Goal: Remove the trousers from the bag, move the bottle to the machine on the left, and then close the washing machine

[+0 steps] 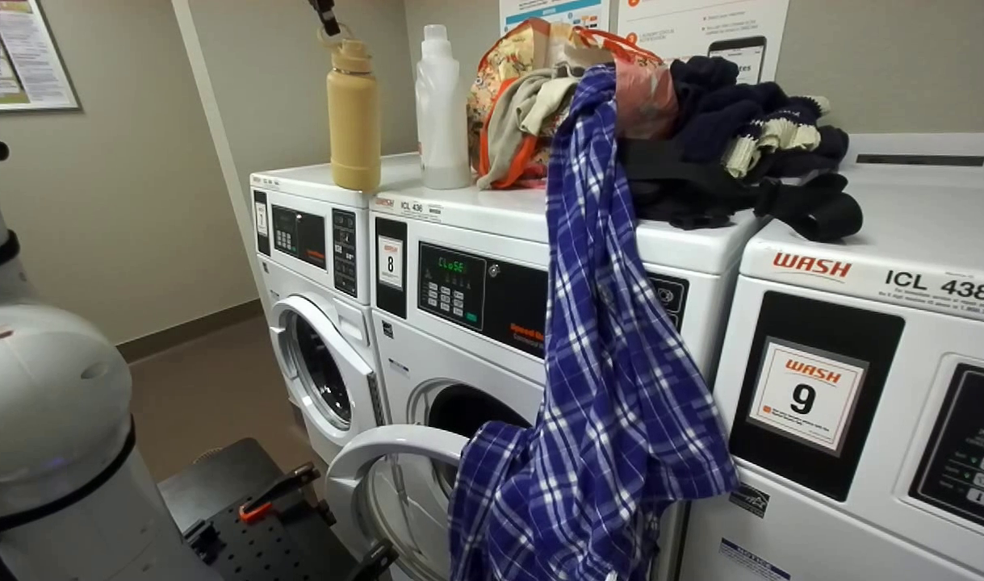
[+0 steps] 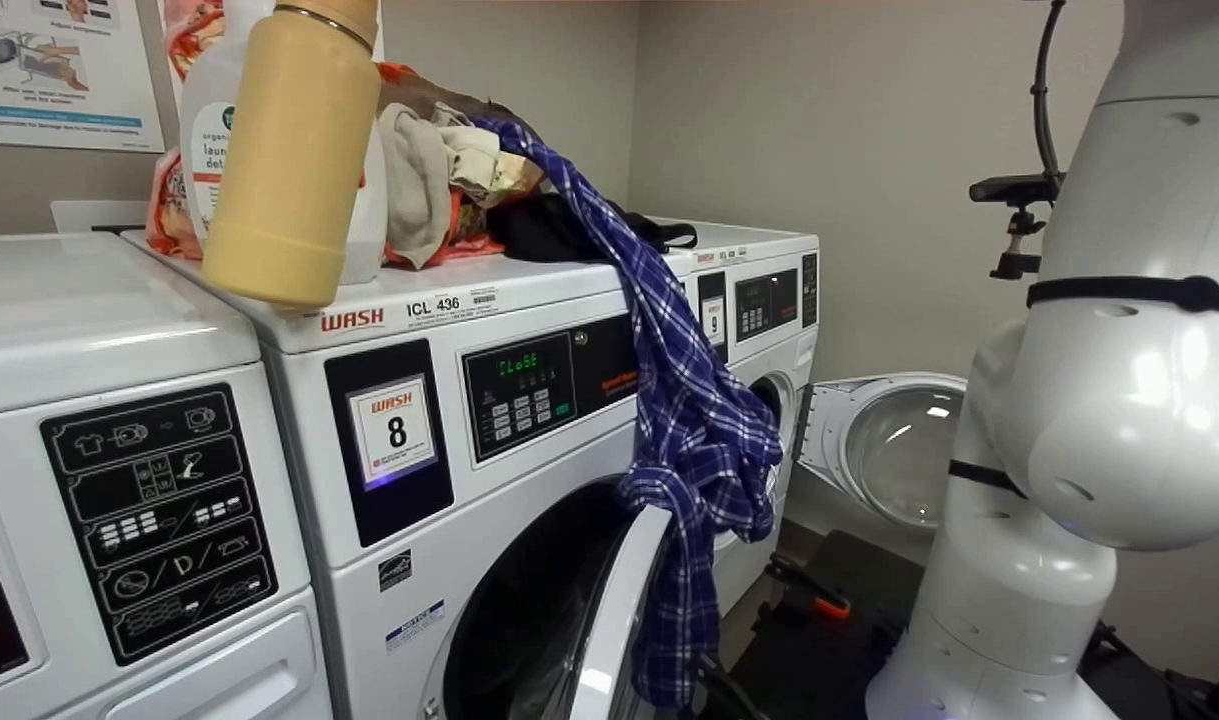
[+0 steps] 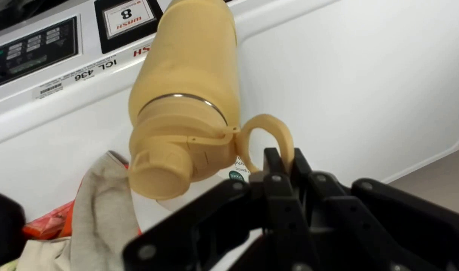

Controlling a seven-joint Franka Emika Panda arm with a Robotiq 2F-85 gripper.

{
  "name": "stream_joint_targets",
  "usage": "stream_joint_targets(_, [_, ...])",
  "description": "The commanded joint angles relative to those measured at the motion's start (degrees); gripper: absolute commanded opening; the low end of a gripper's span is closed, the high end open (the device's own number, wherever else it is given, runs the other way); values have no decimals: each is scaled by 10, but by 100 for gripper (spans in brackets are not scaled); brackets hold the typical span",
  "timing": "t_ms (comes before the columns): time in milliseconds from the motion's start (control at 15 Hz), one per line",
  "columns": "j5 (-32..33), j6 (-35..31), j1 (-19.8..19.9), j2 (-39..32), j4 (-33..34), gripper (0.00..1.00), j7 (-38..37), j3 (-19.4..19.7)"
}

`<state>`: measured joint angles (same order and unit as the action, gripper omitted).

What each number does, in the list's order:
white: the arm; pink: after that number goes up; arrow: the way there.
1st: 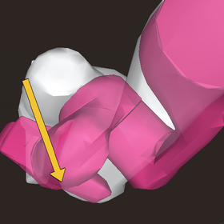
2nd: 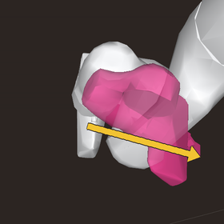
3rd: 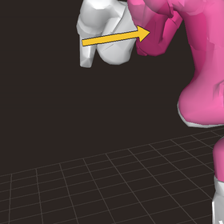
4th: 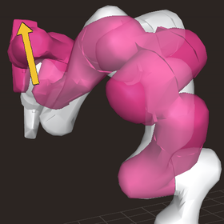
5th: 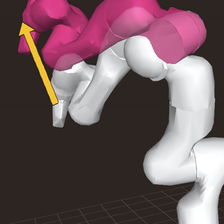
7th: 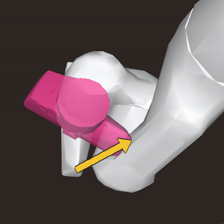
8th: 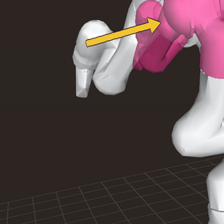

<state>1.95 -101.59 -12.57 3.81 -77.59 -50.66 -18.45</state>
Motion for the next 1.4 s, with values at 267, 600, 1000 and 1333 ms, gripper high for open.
stream_joint_targets(267, [109,-13,-48,-92,132,2,-5,-5])
stream_joint_targets(600, [166,-1,-90,-151,184,2,-2,8])
stream_joint_targets(1000, [216,10,-105,-196,222,2,0,3])
stream_joint_targets(1333, [221,15,-118,-218,248,36,4,1])
